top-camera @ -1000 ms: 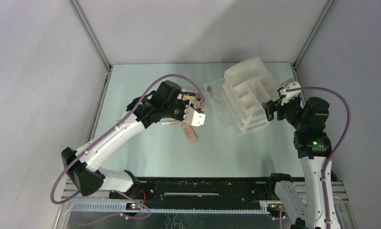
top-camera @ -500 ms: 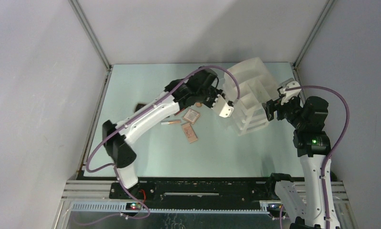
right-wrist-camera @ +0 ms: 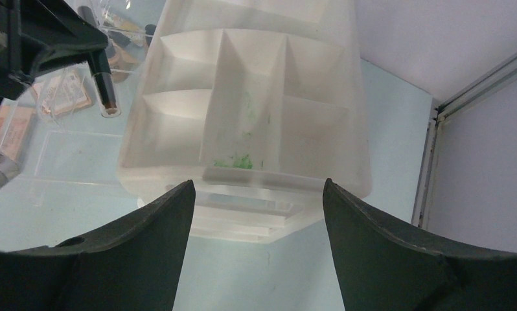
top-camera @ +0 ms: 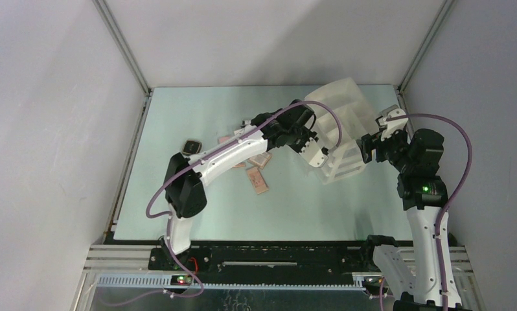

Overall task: Organize the makeup
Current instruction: Place the makeup in the drawer.

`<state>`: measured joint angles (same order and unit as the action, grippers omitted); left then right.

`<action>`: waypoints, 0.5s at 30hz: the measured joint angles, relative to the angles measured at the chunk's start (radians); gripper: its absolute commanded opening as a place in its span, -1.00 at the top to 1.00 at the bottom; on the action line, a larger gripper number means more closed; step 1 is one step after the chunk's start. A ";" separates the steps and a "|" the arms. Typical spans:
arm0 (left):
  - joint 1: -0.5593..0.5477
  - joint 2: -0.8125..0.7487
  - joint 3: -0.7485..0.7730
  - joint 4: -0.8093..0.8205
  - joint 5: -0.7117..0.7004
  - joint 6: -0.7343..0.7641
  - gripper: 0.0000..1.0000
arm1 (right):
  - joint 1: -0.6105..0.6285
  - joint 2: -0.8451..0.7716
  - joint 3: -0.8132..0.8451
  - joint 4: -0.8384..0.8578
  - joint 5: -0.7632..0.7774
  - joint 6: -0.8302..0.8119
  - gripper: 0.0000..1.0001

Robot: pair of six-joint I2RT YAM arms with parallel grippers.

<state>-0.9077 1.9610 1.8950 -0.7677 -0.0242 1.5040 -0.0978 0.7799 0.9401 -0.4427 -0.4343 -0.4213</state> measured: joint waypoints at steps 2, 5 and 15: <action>0.000 0.011 0.000 0.002 0.000 0.000 0.69 | 0.000 0.000 0.000 0.000 0.001 0.000 -0.62; 0.000 0.020 0.000 0.003 0.001 -0.001 0.56 | 0.000 0.000 0.000 0.000 0.005 -0.001 -0.62; 0.000 0.021 0.000 0.026 0.000 -0.003 0.11 | -0.001 0.000 -0.006 0.006 0.007 -0.003 -0.62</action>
<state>-0.9077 1.9823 1.8950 -0.7414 -0.0242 1.5009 -0.0990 0.7799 0.9337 -0.4366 -0.4274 -0.4240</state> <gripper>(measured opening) 0.397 0.810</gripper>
